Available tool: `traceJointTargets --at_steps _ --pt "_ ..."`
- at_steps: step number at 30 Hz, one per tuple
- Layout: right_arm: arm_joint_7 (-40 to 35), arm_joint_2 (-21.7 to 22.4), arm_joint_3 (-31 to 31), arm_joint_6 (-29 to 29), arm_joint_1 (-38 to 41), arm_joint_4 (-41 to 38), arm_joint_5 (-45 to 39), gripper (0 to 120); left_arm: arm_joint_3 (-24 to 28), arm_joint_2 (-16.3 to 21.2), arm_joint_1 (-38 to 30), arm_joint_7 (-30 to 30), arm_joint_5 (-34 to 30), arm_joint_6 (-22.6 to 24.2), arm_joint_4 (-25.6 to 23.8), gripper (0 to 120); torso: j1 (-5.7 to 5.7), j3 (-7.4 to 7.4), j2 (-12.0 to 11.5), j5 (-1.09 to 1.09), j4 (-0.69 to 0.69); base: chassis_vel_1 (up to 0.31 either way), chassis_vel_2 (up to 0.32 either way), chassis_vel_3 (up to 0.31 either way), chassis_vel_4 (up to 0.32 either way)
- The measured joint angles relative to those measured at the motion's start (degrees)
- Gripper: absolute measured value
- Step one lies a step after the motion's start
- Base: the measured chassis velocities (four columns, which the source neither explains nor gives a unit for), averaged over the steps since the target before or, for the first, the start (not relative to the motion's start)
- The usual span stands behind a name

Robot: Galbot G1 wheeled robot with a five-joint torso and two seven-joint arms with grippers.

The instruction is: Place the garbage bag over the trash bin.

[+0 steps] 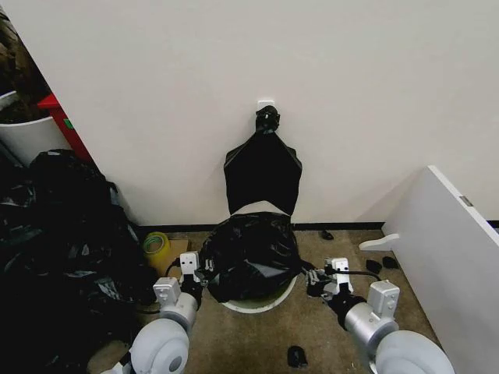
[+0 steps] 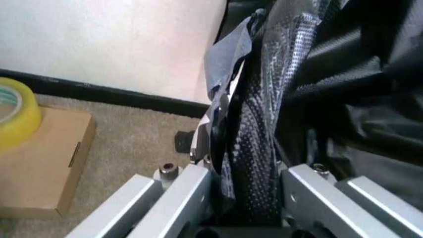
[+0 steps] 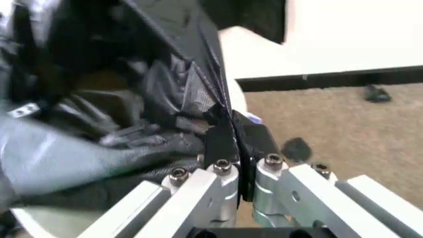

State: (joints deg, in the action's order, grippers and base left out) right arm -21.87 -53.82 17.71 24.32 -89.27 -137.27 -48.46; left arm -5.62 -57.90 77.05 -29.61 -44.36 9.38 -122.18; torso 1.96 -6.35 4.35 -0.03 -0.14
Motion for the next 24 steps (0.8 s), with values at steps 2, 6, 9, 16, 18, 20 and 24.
traceJointTargets --at_steps 2,6,9,16,18,20,24 --pt "-1.41 0.35 1.25 -0.12 -1.40 0.09 0.27 0 -0.53 -0.09 -0.17 -0.24 -1.87 -0.25 -0.09 0 0.00 0.00 0.00 0.00 0.00 0.000 0.000 0.000 0.000" --pt "-1.89 0.63 2.05 -0.02 -3.00 0.50 0.21 0 -1.15 -0.35 -0.05 -0.27 -4.31 -0.99 -0.70 0 0.00 0.00 0.00 0.00 0.00 0.000 0.000 0.000 0.000" --pt "-1.04 0.35 1.92 0.49 -3.87 0.96 0.19 0 -1.48 -0.73 0.11 -0.33 -6.69 -1.36 -1.33 0 0.00 0.00 0.00 0.00 0.00 0.000 0.000 0.000 0.000" --pt "7.09 -0.74 1.35 1.01 -5.53 2.24 -0.52 0 -1.65 -1.38 0.23 -1.32 -10.53 -1.06 -2.58 0 0.00 0.00 0.00 0.00 0.00 0.000 0.000 0.000 0.000" --pt "8.06 -1.00 1.04 0.96 -5.68 2.24 -0.53 0 -1.57 -1.56 0.23 -1.46 -10.69 -1.00 -2.61 0 0.00 0.00 0.00 0.00 0.00 0.000 0.000 0.000 0.000" --pt "8.78 -1.63 0.59 0.71 -5.91 2.20 -0.53 0 -1.45 -1.84 0.24 -1.70 -10.83 -0.89 -2.62 0 0.00 0.00 0.00 -0.01 0.00 0.000 0.000 0.000 0.000" --pt "8.87 -2.17 0.46 0.35 -6.63 2.14 -0.29 0 -1.45 -1.86 0.22 -1.89 -10.83 -0.76 -2.61 0 0.00 0.00 0.00 0.00 0.00 0.000 0.000 0.000 0.000"
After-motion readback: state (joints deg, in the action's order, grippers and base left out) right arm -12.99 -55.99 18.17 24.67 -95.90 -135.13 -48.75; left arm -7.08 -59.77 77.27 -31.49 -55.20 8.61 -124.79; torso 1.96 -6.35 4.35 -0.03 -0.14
